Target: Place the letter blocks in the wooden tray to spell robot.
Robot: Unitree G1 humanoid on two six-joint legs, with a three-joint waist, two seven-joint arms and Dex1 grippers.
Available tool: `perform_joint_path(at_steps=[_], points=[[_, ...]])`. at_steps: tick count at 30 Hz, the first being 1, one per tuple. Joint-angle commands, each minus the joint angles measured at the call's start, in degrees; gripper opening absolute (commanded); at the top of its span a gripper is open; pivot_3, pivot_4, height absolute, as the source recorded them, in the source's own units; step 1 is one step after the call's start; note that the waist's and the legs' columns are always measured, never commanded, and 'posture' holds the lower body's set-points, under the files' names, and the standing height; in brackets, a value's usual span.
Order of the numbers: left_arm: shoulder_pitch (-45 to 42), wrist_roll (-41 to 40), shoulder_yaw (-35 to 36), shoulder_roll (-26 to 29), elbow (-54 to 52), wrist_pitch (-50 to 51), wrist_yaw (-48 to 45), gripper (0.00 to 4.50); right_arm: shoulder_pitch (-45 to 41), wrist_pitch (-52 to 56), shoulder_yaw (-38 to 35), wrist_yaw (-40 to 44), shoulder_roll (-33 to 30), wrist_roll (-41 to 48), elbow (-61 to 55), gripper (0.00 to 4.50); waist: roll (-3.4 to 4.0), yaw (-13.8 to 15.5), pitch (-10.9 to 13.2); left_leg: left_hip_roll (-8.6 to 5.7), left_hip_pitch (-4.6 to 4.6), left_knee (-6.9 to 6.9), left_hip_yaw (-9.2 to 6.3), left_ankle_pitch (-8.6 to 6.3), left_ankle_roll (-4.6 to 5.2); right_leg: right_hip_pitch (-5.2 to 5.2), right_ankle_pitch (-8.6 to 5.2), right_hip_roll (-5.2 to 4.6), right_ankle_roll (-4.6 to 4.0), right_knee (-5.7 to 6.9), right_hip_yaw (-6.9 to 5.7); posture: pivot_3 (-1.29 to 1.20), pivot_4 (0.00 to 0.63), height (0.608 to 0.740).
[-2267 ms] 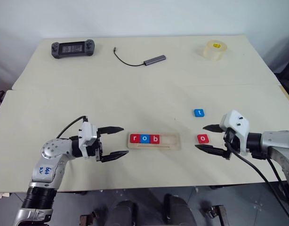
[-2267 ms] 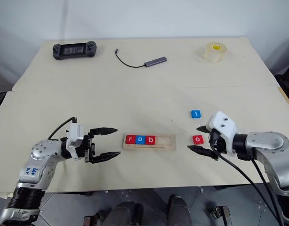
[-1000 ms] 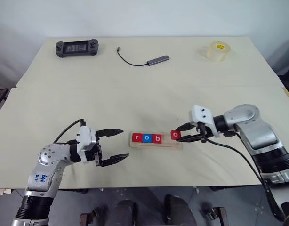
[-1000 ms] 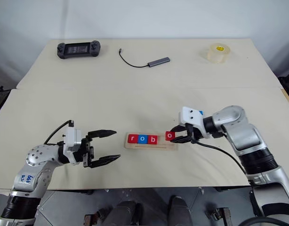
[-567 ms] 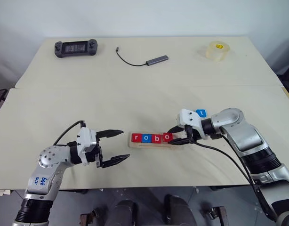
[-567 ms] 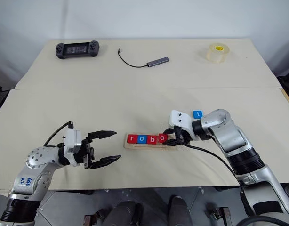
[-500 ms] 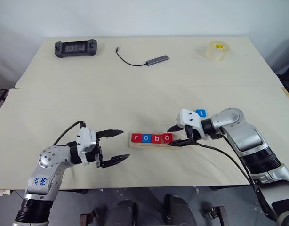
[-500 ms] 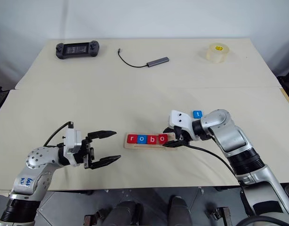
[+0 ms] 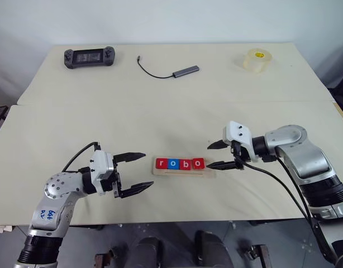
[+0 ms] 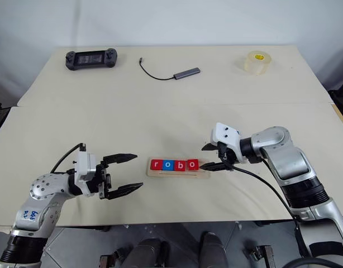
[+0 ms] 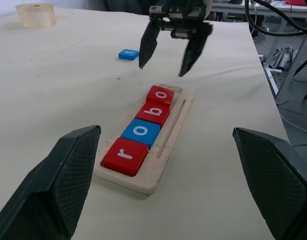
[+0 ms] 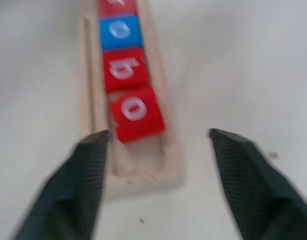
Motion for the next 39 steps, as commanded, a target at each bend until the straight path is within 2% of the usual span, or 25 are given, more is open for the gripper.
perform_joint_path(at_steps=[1,5,6,7,17,23,33,39], points=[[-0.26,-0.56,0.62,0.22,-1.27,-0.40,-0.19,4.50,0.04,-2.86,0.21,-0.65,0.86,-0.73,0.44,1.77,0.00,0.00,0.00,0.00,0.00,0.00,0.00,0.00,0.00,0.00,0.00,0.00,0.00,0.00,0.00,0.00,0.150,0.740],[-0.08,-0.59,0.83,0.38,-1.66,-0.21,0.04,4.50,0.12,-4.70,1.36,-0.41,1.44,-1.55,0.95,0.37,0.00,0.00,0.00,0.00,0.00,0.00,0.00,0.00,0.00,0.00,0.00,0.00,0.00,0.00,0.00,0.00,0.150,0.740],[0.01,-0.59,0.88,0.39,-1.79,-0.18,0.12,4.50,0.12,-5.01,1.60,-0.38,1.62,-1.57,1.00,0.09,0.00,0.02,0.00,0.00,0.00,0.00,0.00,0.00,0.00,0.00,0.00,0.00,0.00,0.00,0.00,0.00,0.150,0.740],[0.07,-0.59,0.89,0.39,-1.86,-0.16,0.17,4.50,0.10,-5.19,1.73,-0.35,1.74,-1.59,1.06,0.04,0.00,0.02,0.00,0.00,0.00,0.00,0.00,0.00,0.00,0.00,0.00,0.00,0.00,0.00,0.00,0.00,0.150,0.740],[0.33,-0.47,1.04,0.32,-1.85,-0.43,0.78,4.50,-0.22,-0.70,3.06,2.39,2.82,0.57,-4.20,0.04,0.00,0.04,0.00,0.01,0.00,0.00,-0.01,0.00,0.00,0.00,0.00,0.00,0.00,0.00,0.00,0.00,0.150,0.740],[0.16,-0.38,0.77,0.08,-1.67,-0.52,0.84,4.50,-0.13,-0.74,3.37,1.48,3.60,0.17,-4.09,0.04,0.00,0.03,0.00,0.00,0.00,0.00,-0.02,0.00,0.00,0.00,0.00,0.00,0.00,0.00,0.00,0.00,0.150,0.740],[-1.44,-0.24,0.08,-0.01,0.12,-0.76,-0.30,4.50,3.74,0.82,-3.00,-0.32,-1.56,2.65,-7.10,0.04,0.00,0.15,0.00,-0.01,-0.01,0.00,-0.03,0.00,0.00,0.02,0.00,-0.01,0.00,-0.01,-0.02,0.00,0.150,0.740],[-2.43,-0.06,-0.44,-0.32,0.86,-0.84,-0.69,4.50,4.30,-0.09,-0.88,-2.89,0.68,1.01,-5.02,0.04,0.00,-0.09,0.00,0.02,0.00,-0.01,0.01,0.00,0.00,0.00,0.00,0.03,0.00,0.00,0.00,0.00,0.150,0.740]])
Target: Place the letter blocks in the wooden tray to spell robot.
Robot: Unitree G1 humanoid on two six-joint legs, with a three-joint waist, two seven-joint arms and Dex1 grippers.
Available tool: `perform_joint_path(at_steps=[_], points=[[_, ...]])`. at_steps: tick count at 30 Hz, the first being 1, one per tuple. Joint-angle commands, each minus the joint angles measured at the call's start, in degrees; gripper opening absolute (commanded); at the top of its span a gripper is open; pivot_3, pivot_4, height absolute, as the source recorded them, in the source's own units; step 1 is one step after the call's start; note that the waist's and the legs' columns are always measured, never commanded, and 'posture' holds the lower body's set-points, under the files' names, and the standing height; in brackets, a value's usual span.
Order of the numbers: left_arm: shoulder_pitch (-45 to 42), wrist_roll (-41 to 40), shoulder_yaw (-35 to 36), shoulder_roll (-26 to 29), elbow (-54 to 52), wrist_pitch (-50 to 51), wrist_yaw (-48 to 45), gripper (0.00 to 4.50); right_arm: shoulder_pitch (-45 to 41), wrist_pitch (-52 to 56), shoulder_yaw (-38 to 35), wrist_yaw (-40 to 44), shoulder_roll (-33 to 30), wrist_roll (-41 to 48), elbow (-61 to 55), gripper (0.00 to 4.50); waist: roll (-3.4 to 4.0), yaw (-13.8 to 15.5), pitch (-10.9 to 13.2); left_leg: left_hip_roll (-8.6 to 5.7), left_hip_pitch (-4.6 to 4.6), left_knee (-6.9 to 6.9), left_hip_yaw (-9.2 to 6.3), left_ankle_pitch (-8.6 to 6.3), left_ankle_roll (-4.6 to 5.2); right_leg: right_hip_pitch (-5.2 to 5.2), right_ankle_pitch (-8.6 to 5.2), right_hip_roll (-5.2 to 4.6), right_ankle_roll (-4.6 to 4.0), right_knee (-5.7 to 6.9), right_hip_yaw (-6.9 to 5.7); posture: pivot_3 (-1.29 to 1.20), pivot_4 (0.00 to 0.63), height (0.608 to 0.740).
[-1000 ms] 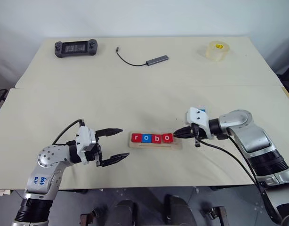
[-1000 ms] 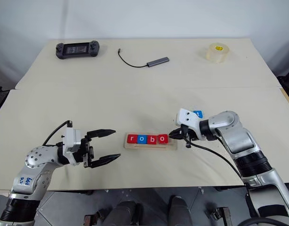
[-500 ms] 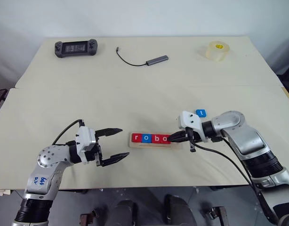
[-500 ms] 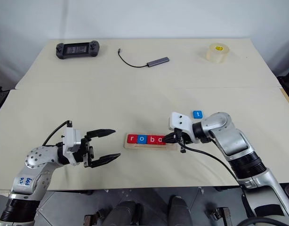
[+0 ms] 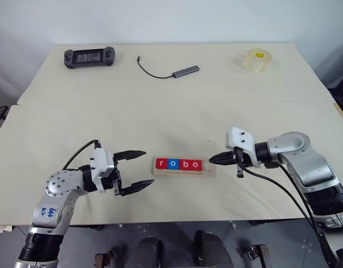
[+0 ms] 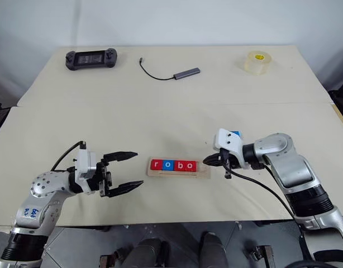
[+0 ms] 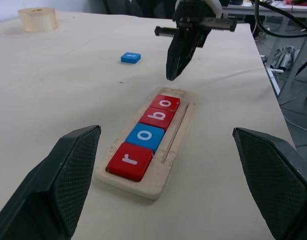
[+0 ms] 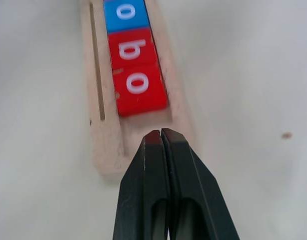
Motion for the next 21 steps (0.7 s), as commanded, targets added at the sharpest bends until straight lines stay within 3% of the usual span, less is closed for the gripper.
perform_joint_path(at_steps=[1,11,16,21], points=[[-0.87,-0.08,0.08,-0.27,0.26,-0.71,-0.37,4.50,-0.66,-0.81,0.85,-1.36,1.94,-0.42,-0.17,0.04,0.00,-0.01,0.00,0.01,0.00,0.00,0.00,0.00,0.00,0.00,0.00,0.01,0.00,0.00,0.00,0.00,0.150,0.740],[-0.57,-0.10,0.35,-0.11,-0.14,-0.77,-0.15,4.50,-2.05,-0.54,3.08,-1.39,4.03,-0.66,-0.24,0.04,0.00,0.14,0.00,-0.02,-0.01,0.02,-0.01,0.00,0.00,0.01,0.00,-0.02,0.00,0.00,0.00,0.00,0.150,0.740],[-0.60,-0.11,0.41,-0.17,0.25,-0.92,-0.15,4.50,-0.28,-0.50,-0.74,-1.35,0.09,-0.02,-2.25,0.04,0.00,0.30,0.00,-0.02,-0.01,0.01,-0.02,0.00,0.00,0.00,0.00,-0.02,0.00,0.00,0.00,0.00,0.150,0.740],[-1.55,0.06,0.28,-0.26,2.02,-1.52,-0.82,4.50,7.32,0.59,-12.10,-3.75,-2.98,5.54,-7.35,1.26,0.00,0.64,0.00,-0.02,-0.02,-0.01,-0.03,0.00,0.00,0.01,0.00,-0.02,0.00,-0.03,-0.02,0.00,0.150,0.740]])
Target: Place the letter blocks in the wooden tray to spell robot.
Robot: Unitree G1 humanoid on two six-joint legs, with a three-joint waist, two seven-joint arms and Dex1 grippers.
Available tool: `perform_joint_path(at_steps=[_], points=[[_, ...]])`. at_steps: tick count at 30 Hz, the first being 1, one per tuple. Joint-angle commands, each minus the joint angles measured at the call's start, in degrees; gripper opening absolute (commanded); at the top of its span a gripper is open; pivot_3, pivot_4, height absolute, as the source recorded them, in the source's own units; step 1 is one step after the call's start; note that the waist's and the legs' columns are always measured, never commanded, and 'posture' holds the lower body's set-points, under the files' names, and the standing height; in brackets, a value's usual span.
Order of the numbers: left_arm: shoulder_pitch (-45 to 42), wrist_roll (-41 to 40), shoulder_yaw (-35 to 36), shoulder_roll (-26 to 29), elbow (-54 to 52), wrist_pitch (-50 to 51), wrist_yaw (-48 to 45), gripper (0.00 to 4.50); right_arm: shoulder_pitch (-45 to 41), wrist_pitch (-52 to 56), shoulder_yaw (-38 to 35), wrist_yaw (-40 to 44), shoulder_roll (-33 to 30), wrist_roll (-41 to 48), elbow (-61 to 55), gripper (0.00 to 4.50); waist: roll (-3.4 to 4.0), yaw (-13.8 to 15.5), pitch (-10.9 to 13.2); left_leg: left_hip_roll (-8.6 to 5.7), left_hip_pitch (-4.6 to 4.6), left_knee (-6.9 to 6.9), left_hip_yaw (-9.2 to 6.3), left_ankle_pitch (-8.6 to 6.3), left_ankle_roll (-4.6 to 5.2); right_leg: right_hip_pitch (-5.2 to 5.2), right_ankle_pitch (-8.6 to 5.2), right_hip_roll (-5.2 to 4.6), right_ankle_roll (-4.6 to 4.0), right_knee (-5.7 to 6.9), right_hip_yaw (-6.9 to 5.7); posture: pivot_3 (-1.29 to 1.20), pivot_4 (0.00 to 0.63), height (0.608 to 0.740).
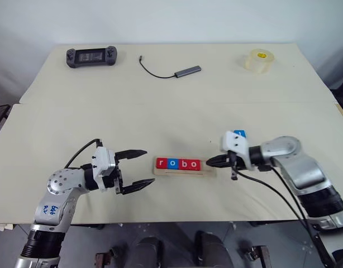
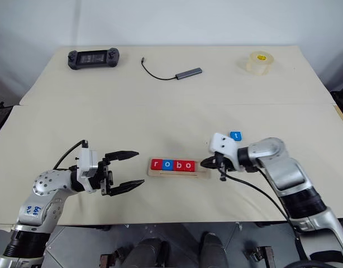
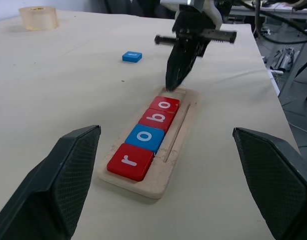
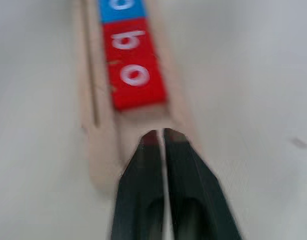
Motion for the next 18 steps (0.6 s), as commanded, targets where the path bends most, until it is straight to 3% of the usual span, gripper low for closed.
perform_joint_path(at_steps=[1,3,7,10,18], points=[[-0.91,-0.03,0.68,-0.10,0.74,-1.42,-0.68,4.50,6.85,-2.61,-10.28,-2.60,-2.53,3.12,-4.53,1.58,0.00,0.35,0.00,0.01,0.00,-0.01,-0.02,0.00,0.00,0.00,0.00,0.01,0.00,-0.01,-0.03,0.00,0.150,0.740],[-1.61,0.08,0.55,-0.29,1.84,-1.67,-1.01,4.50,12.71,-4.20,-17.20,-5.99,-2.10,3.86,-3.83,2.26,-0.01,1.01,0.00,0.00,0.00,-0.02,0.00,0.00,0.00,0.01,0.00,0.00,0.00,-0.02,-0.03,0.00,0.150,0.740],[-2.81,0.06,0.15,-0.82,3.75,-1.68,-1.47,4.50,21.96,-12.18,-31.87,-14.19,4.80,7.33,-2.72,3.61,-0.01,1.22,-0.01,-0.04,0.03,0.02,0.06,0.00,0.01,0.06,0.01,0.00,0.02,0.03,0.02,0.00,0.150,0.740],[-3.81,0.10,-0.49,-0.91,5.02,-1.54,-2.69,4.50,28.81,-16.17,-38.23,-17.29,8.51,8.57,-3.38,4.46,0.00,1.22,-0.01,-0.03,0.06,-0.01,0.09,0.01,0.01,0.05,0.01,0.02,0.02,0.08,0.05,0.00,0.150,0.740],[-7.23,0.70,-0.48,-1.02,8.71,-2.23,-4.37,4.50,40.30,-19.52,-41.52,-23.30,16.44,11.84,-9.19,4.46,0.06,0.73,-0.05,0.03,0.20,0.00,0.20,0.02,0.01,0.06,0.01,0.11,0.02,0.20,0.22,0.00,0.150,0.740]])
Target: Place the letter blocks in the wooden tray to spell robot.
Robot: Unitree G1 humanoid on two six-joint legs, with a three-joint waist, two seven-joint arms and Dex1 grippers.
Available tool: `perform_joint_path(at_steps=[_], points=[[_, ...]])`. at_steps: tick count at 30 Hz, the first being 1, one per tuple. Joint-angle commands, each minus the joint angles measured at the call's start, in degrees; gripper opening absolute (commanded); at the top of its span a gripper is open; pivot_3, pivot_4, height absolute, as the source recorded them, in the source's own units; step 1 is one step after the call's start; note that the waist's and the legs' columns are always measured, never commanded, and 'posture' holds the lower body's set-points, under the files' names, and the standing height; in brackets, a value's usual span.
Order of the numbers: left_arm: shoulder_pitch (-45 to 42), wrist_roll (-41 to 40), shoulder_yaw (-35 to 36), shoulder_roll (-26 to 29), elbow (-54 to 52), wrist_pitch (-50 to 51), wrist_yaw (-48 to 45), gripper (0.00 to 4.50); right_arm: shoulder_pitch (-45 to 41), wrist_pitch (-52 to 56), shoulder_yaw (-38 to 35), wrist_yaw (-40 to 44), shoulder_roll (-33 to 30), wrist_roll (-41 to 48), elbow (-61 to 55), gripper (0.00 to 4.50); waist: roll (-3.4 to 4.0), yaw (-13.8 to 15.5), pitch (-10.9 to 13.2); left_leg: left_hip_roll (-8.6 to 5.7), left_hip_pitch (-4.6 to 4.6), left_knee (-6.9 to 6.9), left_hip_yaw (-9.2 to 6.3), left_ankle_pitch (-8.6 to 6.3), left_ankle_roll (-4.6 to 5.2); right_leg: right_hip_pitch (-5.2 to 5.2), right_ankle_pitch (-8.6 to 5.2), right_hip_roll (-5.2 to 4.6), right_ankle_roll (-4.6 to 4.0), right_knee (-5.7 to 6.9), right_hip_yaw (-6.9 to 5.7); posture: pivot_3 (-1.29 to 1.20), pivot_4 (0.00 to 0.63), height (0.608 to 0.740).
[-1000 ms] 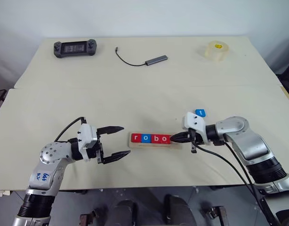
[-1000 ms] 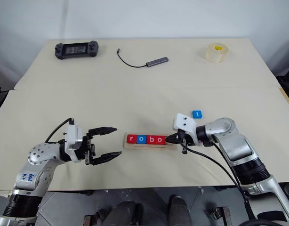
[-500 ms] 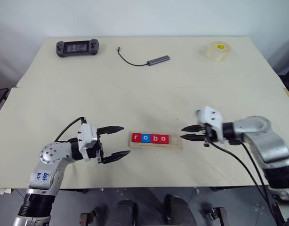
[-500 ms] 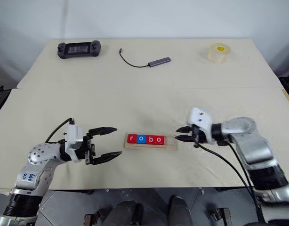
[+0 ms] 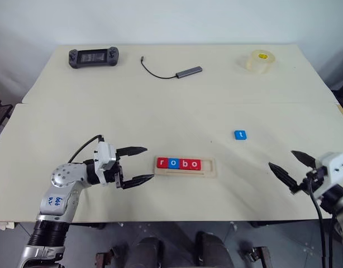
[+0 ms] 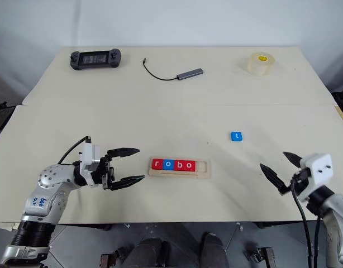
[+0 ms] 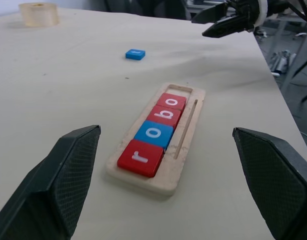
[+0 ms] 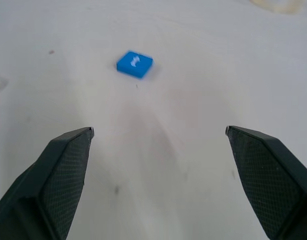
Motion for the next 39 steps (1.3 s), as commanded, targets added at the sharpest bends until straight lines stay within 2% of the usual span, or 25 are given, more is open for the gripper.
perform_joint_path(at_steps=[1,6,12,15,20,25,28,35,39], points=[[-0.57,-0.03,0.65,0.11,-0.07,-1.23,-0.86,4.50,0.20,-1.67,-0.75,-2.19,0.76,2.27,-3.83,4.46,0.01,-0.27,-0.01,-0.01,0.01,0.00,0.03,0.00,0.00,0.00,0.00,0.00,0.00,0.02,0.05,0.00,0.150,0.740],[-0.83,0.17,0.68,-0.20,0.04,-1.79,-0.80,4.50,-4.62,3.27,2.94,-3.95,-0.90,4.62,-5.33,4.46,0.02,-0.83,-0.01,-0.01,0.06,0.02,0.05,0.01,0.01,-0.01,0.00,-0.01,0.01,0.03,0.18,0.00,0.150,0.740],[0.22,0.18,0.74,-0.54,-1.63,-1.76,0.11,4.50,-18.30,21.85,11.54,-10.56,-6.31,4.50,-3.22,4.46,0.02,-1.12,-0.01,-0.03,-0.01,0.04,0.00,0.03,0.04,-0.06,-0.01,-0.07,-0.02,0.05,0.16,0.00,0.150,0.740],[1.26,0.14,0.89,-0.68,-3.04,-1.62,1.10,4.50,-28.09,28.73,16.64,-16.02,-5.49,1.39,1.83,4.46,0.02,-1.17,-0.01,-0.01,-0.03,0.02,-0.05,0.02,0.02,-0.10,-0.01,-0.05,-0.04,0.06,0.12,0.00,0.150,0.740],[2.84,0.02,1.14,-0.70,-5.30,-1.25,2.68,4.50,-37.18,31.58,21.50,-21.83,-2.44,-2.61,9.95,4.46,0.02,-1.14,-0.01,-0.04,-0.12,0.01,-0.10,0.02,0.03,-0.13,-0.01,-0.06,-0.04,0.02,0.05,0.00,0.150,0.740],[4.93,-0.23,2.04,-0.15,-7.50,-1.02,4.20,4.50,-41.21,32.04,24.43,-26.74,1.46,-6.13,14.40,4.46,0.02,-1.17,-0.01,-0.08,-0.15,-0.03,-0.10,0.02,0.03,-0.16,-0.01,-0.08,-0.04,0.04,0.03,0.00,0.150,0.740],[5.62,-0.26,2.40,0.09,-8.24,-0.93,4.61,4.50,-41.40,33.22,25.27,-28.92,2.54,-7.49,14.63,3.84,0.02,-1.21,-0.01,-0.08,-0.15,-0.03,-0.09,0.02,0.03,-0.16,-0.01,-0.07,-0.04,0.03,0.02,0.00,0.150,0.740],[5.80,-0.29,2.27,0.19,-8.66,-0.72,4.84,4.50,-40.63,35.19,24.48,-31.07,4.20,-7.44,10.72,1.46,0.02,-1.25,-0.01,-0.07,-0.13,-0.02,-0.08,0.03,0.03,-0.15,-0.01,-0.06,-0.03,0.06,0.04,0.00,0.150,0.740],[4.78,-0.29,1.36,-0.34,-7.93,-0.58,4.44,4.50,-38.82,36.29,24.32,-30.54,3.29,-6.97,5.27,1.46,0.03,-1.22,-0.01,-0.07,-0.14,-0.04,-0.08,0.02,0.03,-0.16,-0.01,-0.05,-0.04,0.05,0.03,0.00,0.150,0.740]])
